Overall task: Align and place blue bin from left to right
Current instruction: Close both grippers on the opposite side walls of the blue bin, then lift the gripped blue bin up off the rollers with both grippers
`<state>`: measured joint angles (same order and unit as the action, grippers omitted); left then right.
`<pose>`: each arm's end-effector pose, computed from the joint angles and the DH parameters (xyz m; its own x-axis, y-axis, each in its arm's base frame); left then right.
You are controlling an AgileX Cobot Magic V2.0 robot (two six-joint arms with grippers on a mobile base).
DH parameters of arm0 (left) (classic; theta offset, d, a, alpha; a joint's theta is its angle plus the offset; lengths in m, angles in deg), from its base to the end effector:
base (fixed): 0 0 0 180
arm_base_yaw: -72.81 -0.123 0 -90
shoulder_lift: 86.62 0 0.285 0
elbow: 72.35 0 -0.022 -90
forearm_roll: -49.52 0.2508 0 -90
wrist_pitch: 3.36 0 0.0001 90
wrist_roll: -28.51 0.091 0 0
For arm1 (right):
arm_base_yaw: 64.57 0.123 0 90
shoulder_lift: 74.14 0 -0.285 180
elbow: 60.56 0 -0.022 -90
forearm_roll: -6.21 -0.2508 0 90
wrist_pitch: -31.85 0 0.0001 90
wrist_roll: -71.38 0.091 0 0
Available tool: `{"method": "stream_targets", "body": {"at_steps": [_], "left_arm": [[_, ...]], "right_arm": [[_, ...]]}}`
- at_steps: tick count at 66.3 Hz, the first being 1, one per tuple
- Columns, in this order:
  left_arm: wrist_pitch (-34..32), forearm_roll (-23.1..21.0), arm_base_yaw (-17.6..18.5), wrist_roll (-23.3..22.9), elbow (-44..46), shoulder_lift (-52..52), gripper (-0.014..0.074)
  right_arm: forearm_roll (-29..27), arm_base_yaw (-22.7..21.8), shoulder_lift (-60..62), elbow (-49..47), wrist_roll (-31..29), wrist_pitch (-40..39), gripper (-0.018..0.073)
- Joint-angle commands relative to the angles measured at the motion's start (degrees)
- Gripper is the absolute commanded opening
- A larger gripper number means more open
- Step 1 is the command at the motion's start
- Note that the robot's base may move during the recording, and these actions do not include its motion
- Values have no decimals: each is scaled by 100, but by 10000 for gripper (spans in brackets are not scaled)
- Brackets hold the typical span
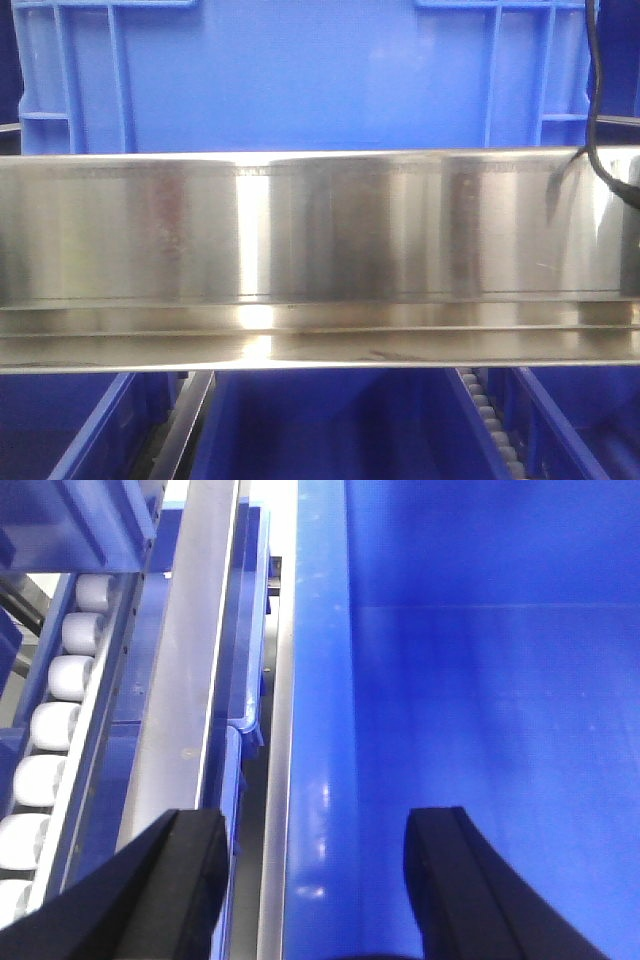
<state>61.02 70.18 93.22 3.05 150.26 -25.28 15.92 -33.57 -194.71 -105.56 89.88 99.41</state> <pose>0.4144 -0.1233 0.3898 -0.7159 -0.0158 -0.6980 -0.0678 0.9966 0.0469 0.3815 0.2127 0.3805 -0.7696 -0.1688 -0.6158 -0.2398 0.9702 0.0338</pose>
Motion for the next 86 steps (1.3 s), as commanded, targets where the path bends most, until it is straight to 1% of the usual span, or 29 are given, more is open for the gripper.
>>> {"method": "stream_targets", "body": {"at_steps": [1,12,18,21,24,26,28,31,33,37,42,68,75,81,86], "left_arm": [[66,9,22,-47,22,-15,307],[77,9,22,-47,22,-15,302],[86,9,22,-47,22,-15,258],[100,9,22,-47,22,-15,198],[115,9,32,-47,22,-15,121],[115,-6,32,-47,22,-15,85],[128,-12,32,-47,22,-15,23],[139,-31,32,-47,22,-15,-41],[139,-31,32,-47,22,-15,-108],[139,-31,32,-47,22,-15,-111],[115,-41,32,-47,22,-15,-111],[97,-52,32,-47,35,-15,-111],[284,-129,32,-47,221,-15,-111],[525,-129,32,-47,444,-15,-111],[557,-129,46,-47,646,-15,-111]], "right_arm": [[62,-8,11,-24,5,26,305],[62,-8,11,-24,5,26,305],[62,-8,11,-24,41,40,304],[62,-8,11,-24,91,64,278],[62,-8,11,-24,130,63,226],[62,-8,11,-24,159,63,197],[62,-8,11,-24,173,63,144],[62,-8,11,-24,180,63,79],[62,-8,11,-24,180,63,38],[62,-8,11,-24,180,63,-29],[62,-8,11,-24,180,63,-89],[50,-8,11,-71,180,19,-83],[50,1,11,-308,198,239,-83],[50,37,39,-521,206,239,-83],[202,109,156,-573,224,239,-83]]}}
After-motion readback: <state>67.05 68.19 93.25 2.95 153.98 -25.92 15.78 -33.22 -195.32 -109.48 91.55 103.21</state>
